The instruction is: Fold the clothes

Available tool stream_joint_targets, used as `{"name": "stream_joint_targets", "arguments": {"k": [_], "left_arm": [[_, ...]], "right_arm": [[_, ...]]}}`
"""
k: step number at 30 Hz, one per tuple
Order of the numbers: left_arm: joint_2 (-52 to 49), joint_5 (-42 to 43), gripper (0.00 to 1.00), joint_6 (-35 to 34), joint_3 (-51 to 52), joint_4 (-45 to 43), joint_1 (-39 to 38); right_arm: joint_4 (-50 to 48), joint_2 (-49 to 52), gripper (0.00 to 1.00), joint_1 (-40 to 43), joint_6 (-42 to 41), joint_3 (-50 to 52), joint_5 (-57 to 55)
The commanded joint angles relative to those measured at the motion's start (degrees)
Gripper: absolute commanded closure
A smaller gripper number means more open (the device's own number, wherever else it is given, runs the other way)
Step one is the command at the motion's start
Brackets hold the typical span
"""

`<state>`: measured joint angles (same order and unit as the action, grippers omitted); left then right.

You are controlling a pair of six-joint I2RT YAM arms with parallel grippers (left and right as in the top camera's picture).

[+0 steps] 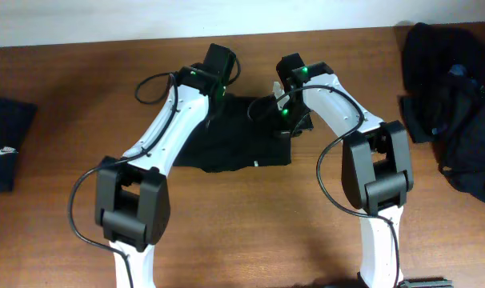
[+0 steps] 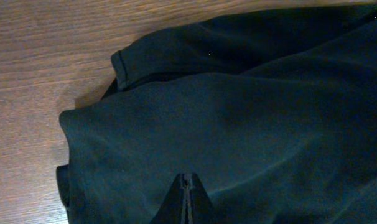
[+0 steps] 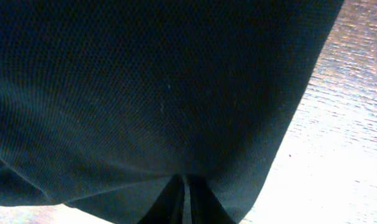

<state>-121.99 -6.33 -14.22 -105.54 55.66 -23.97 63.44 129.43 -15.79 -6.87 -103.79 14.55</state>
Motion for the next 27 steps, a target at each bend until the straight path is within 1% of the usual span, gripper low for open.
{"name": "stream_joint_targets", "arguments": {"k": [1,5,9,11,16,23,27], "left_arm": [[-4.2,-1.9,1.0,-0.6,0.7,-0.7,0.0],[-9.0,-1.8,0.99,-0.6,0.7,-1.2,0.0],[-12.1,-1.9,1.0,-0.6,0.7,-1.6,0.2],[-12.7,-2.0,0.99,-0.6,0.7,-2.1,0.4],[-12.5,-1.8,0.99,-0.5,0.1,-2.7,1.8],[-7.6,-2.1,1.0,-0.5,-6.8,3.7,2.7],[-4.4,-2.0,1.0,-0.6,-7.3,5.6,2.9]], "right_arm": [[0.1,-1.4,0.89,0.1,0.7,0.4,-0.5],[-0.1,-1.4,0.89,0.1,0.7,0.4,-0.7],[-0.2,-1.4,0.89,0.1,0.7,1.0,-3.7],[-0.7,-1.4,0.87,0.1,0.7,2.2,-5.7],[-3.9,-1.4,0.85,0.1,0.7,6.7,-7.9],[-5.8,-1.4,0.84,0.3,0.7,9.0,-8.0],[-5.6,-1.4,0.83,1.1,0.7,9.0,-8.2]]}}
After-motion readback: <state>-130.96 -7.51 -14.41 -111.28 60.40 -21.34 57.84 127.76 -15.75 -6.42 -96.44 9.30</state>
